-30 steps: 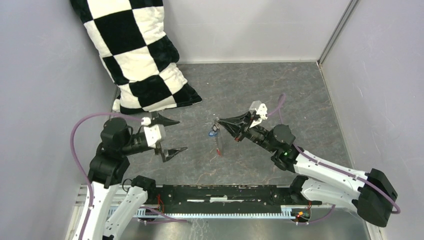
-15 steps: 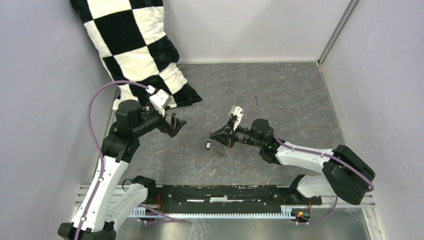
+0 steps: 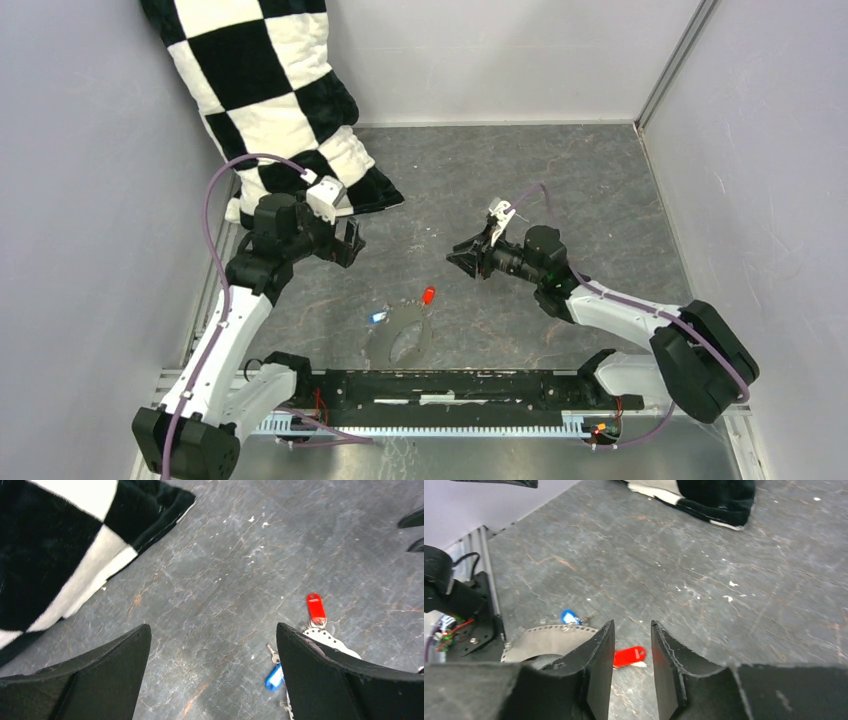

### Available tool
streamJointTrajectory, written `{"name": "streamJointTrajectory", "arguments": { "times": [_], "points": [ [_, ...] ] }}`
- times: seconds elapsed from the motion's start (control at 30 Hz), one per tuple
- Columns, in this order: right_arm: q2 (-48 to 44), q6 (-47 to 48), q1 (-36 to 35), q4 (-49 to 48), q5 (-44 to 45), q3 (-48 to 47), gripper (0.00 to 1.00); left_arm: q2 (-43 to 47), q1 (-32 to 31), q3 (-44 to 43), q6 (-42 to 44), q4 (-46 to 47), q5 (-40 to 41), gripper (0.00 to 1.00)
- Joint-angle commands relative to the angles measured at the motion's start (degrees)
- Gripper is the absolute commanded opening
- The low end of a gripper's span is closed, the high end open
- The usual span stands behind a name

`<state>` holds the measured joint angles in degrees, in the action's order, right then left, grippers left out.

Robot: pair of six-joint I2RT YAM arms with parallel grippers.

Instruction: Put the keys on the keyring

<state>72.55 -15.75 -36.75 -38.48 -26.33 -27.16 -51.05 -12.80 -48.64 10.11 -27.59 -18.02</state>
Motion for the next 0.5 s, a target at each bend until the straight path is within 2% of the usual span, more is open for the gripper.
{"name": "streamJointTrajectory", "arguments": {
  "times": [0.0, 0.03, 0.1, 0.2, 0.23, 0.27, 0.4, 0.47],
  "points": [
    [-4.46, 6.06, 1.99, 5.93, 5.33, 0.04, 0.41, -1.7, 3.57, 0.39, 2.06, 3.59, -0.9, 1.0],
    [-5.57, 6.35, 2.74, 6.97, 6.0, 0.17, 0.43, -2.26, 4.49, 0.39, 2.42, 3.58, -1.54, 1.0],
    [-7.77, 7.95, 4.32, 10.68, 8.96, 0.22, 0.55, -3.19, 6.41, 0.59, 3.65, 3.19, -3.24, 1.0],
    [-12.84, 11.92, 5.98, 17.46, 21.1, 1.94, 0.68, -4.28, 9.38, 2.35, 4.86, 4.5, -5.46, 1.0],
    [-15.06, 13.22, 6.78, 18.5, 27.86, 3.12, 0.81, -4.37, 10.55, 3.58, 4.8, 6.11, -6.37, 1.0],
    [-17.49, 14.6, 7.33, 18.54, 35.08, 4.95, 0.98, -4.48, 11.57, 5.45, 4.68, 8.14, -7.08, 1.0],
    [-25.53, 21.24, 11.11, 8.54, 59.73, 15.75, 0.98, -7.69, 14.46, 10.95, 2.77, 21.84, -6.77, 1.0],
    [-27.6, 24.05, 14.62, 2.26, 65.37, 20.34, 0.98, -10.89, 15.97, 13.1, 1.35, 28.19, -6.25, 1.0]
  ]
}}
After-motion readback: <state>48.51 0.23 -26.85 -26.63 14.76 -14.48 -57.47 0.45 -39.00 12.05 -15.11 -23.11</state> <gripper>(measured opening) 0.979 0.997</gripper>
